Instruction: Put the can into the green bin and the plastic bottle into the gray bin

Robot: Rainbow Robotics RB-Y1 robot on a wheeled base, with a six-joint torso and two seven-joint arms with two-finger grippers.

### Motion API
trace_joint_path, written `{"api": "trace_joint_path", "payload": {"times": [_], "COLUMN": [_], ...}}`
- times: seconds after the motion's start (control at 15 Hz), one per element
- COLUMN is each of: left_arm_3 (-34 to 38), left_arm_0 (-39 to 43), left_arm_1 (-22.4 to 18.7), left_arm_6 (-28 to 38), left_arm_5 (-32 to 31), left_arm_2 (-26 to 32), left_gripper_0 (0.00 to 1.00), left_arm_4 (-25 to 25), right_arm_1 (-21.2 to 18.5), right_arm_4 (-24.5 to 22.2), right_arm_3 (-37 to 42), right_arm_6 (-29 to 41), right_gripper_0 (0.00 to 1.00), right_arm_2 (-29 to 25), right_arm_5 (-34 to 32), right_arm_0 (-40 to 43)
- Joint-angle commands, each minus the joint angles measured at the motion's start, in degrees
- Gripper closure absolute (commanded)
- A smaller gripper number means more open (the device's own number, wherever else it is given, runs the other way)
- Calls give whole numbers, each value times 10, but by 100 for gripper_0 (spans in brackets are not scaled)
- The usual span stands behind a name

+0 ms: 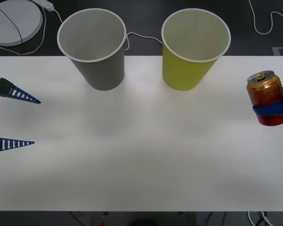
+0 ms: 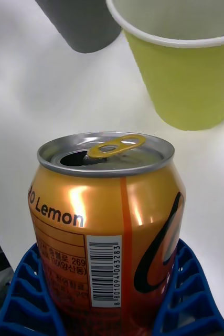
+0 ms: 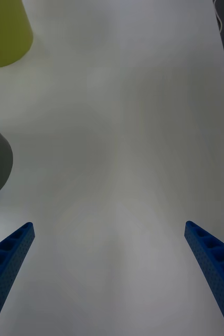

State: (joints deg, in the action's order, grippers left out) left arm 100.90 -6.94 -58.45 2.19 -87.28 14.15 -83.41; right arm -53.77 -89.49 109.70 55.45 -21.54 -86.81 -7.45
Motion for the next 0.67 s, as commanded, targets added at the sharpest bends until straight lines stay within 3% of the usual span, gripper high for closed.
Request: {"api": "trace_joint_path", "payload": {"times": [0.07,0.27,0.67], "left_arm_3": [0,0,0], "left_arm_0": [0,0,0], "left_arm_1": [0,0,0], "left_arm_6": [0,0,0], "left_arm_5": [0,0,0], "left_arm_2": [0,0,0], "left_gripper_0": [0,0,0], "left_arm_4": [0,0,0], "right_arm_1": [-52,-97,-133], "right_arm_4": [3,-2,-24], "right_arm_3": [0,0,-117], "right_arm_6": [93,172,181], "right_gripper_0": [100,100,100], "right_arm_2": [5,52,237], "right_arm_5": [-32,-32,-32], "right_arm_0": [-53,-121,-341]}}
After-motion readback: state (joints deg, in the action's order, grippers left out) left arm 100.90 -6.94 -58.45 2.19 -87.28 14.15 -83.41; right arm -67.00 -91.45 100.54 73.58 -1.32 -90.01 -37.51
